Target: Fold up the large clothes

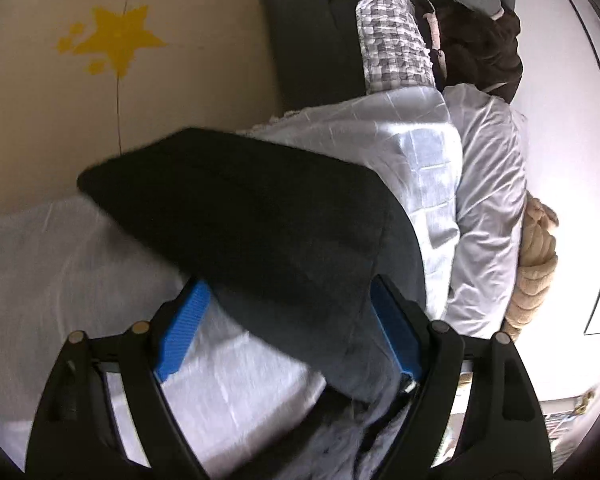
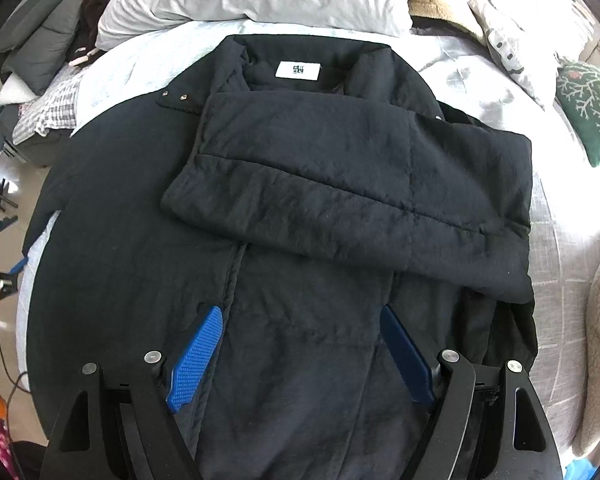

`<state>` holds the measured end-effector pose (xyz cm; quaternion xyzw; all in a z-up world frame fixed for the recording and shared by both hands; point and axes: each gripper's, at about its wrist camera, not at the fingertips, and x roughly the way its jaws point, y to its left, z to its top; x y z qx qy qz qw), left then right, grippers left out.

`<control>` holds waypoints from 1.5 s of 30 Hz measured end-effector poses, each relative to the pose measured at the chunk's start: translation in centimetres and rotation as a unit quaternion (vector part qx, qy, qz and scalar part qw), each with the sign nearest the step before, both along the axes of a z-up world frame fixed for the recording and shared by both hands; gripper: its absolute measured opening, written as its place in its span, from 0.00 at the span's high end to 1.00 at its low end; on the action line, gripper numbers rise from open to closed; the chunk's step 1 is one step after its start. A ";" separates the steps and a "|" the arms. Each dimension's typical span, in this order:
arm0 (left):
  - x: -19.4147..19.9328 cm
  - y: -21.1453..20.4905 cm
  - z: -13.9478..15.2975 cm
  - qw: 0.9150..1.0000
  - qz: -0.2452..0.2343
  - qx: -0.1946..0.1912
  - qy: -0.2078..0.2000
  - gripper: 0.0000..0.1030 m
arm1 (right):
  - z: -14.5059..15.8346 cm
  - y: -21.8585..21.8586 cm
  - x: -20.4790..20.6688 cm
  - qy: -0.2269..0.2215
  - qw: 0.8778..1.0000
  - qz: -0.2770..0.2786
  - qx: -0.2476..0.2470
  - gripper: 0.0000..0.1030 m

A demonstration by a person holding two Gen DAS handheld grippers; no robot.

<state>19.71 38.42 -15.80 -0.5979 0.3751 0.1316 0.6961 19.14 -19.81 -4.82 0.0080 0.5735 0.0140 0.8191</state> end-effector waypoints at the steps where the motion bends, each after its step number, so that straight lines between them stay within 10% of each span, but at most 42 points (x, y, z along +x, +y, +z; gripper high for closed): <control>1: 0.2 0.3 -0.3 1.000 0.003 0.002 -0.002 0.20 | -0.2 -0.1 0.0 0.002 1.000 0.000 0.000 0.19; 11: -0.6 2.0 -2.5 0.998 0.066 0.021 0.009 0.81 | -1.6 -0.3 0.5 0.017 1.000 0.001 -0.010 0.19; 18: 0.0 0.3 3.9 0.983 0.049 0.177 -0.015 0.88 | -1.5 0.0 0.5 0.012 1.000 0.002 -0.020 0.19; 27: 0.7 -4.6 12.2 0.955 -0.005 0.266 -0.130 0.93 | -0.8 -0.4 0.4 0.000 1.000 -0.007 -0.009 0.19; 37: 4.4 -17.9 16.0 0.914 -0.187 0.289 -0.214 0.94 | -0.3 -0.7 0.6 -0.009 1.000 -0.013 0.002 0.19; 45: 5.6 -30.8 15.3 0.857 -0.351 0.298 -0.234 0.94 | -0.3 -1.9 1.0 -0.014 0.999 -0.033 0.013 0.19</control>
